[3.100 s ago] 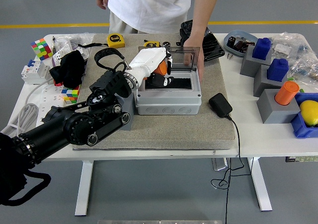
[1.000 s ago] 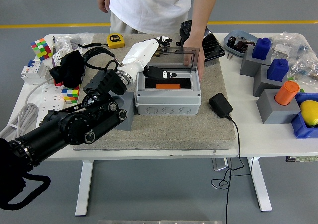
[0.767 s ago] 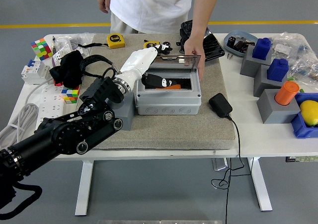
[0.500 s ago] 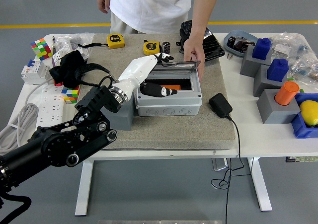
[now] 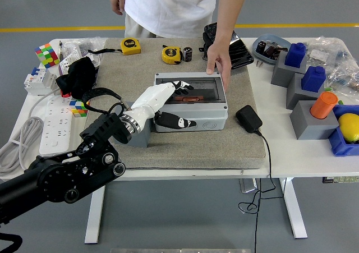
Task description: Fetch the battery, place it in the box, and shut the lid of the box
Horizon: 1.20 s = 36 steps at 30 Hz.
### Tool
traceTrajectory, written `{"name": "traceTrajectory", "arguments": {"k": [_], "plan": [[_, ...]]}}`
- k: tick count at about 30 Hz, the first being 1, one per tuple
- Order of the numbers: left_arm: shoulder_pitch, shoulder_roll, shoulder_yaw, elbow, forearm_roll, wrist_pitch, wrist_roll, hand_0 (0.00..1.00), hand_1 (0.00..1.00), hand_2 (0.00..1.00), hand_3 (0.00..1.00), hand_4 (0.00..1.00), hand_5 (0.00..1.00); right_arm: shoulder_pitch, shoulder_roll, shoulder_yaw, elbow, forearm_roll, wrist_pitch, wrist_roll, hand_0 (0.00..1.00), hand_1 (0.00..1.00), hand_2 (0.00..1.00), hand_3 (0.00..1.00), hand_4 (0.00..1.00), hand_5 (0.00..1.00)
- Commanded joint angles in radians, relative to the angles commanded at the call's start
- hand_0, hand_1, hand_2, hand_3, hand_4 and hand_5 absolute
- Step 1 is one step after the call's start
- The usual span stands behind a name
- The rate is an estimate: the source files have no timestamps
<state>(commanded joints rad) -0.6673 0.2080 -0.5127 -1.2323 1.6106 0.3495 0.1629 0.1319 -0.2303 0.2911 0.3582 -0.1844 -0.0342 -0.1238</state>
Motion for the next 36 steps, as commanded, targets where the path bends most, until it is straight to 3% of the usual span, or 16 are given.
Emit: {"name": "traceTrajectory", "arguments": {"k": [6,11,19,27,31,36], "plan": [[0.031,0.007,-0.085,-0.065,-0.002,0.008,-0.022,0.574,0.725,0.727,0.777,0.998,0.318,-0.002,-0.001,-0.002,-0.001,0.002,0.000,-0.001,0.677,0.720,0.715,0.690,0.998,0.693],[0.089,0.014,-0.205,-0.131,-0.038,0.033,-0.075,0.587,0.730,0.726,0.775,0.998,0.319,-0.004,0.000,-0.004,-0.002,0.003,0.000,-0.001,0.677,0.720,0.715,0.690,0.998,0.693],[0.226,0.014,-0.452,-0.192,-0.221,0.067,-0.195,0.635,0.735,0.718,0.759,0.998,0.315,-0.006,0.002,-0.003,-0.004,0.004,0.001,-0.001,0.677,0.720,0.715,0.689,0.998,0.693],[0.346,0.020,-0.685,-0.210,-0.500,0.017,-0.299,0.645,0.733,0.711,0.753,0.998,0.315,-0.003,0.004,-0.001,-0.006,0.008,0.001,-0.001,0.677,0.720,0.715,0.690,0.998,0.693],[0.388,0.035,-0.775,-0.219,-0.562,0.007,-0.317,0.647,0.729,0.710,0.751,0.998,0.315,0.000,0.006,0.000,-0.006,0.009,0.001,-0.001,0.677,0.720,0.715,0.688,0.998,0.693],[0.427,0.057,-0.838,-0.216,-0.638,0.007,-0.358,0.647,0.729,0.710,0.751,0.998,0.315,0.002,0.007,-0.001,-0.008,0.012,0.001,-0.001,0.677,0.720,0.715,0.688,0.998,0.693]]}}
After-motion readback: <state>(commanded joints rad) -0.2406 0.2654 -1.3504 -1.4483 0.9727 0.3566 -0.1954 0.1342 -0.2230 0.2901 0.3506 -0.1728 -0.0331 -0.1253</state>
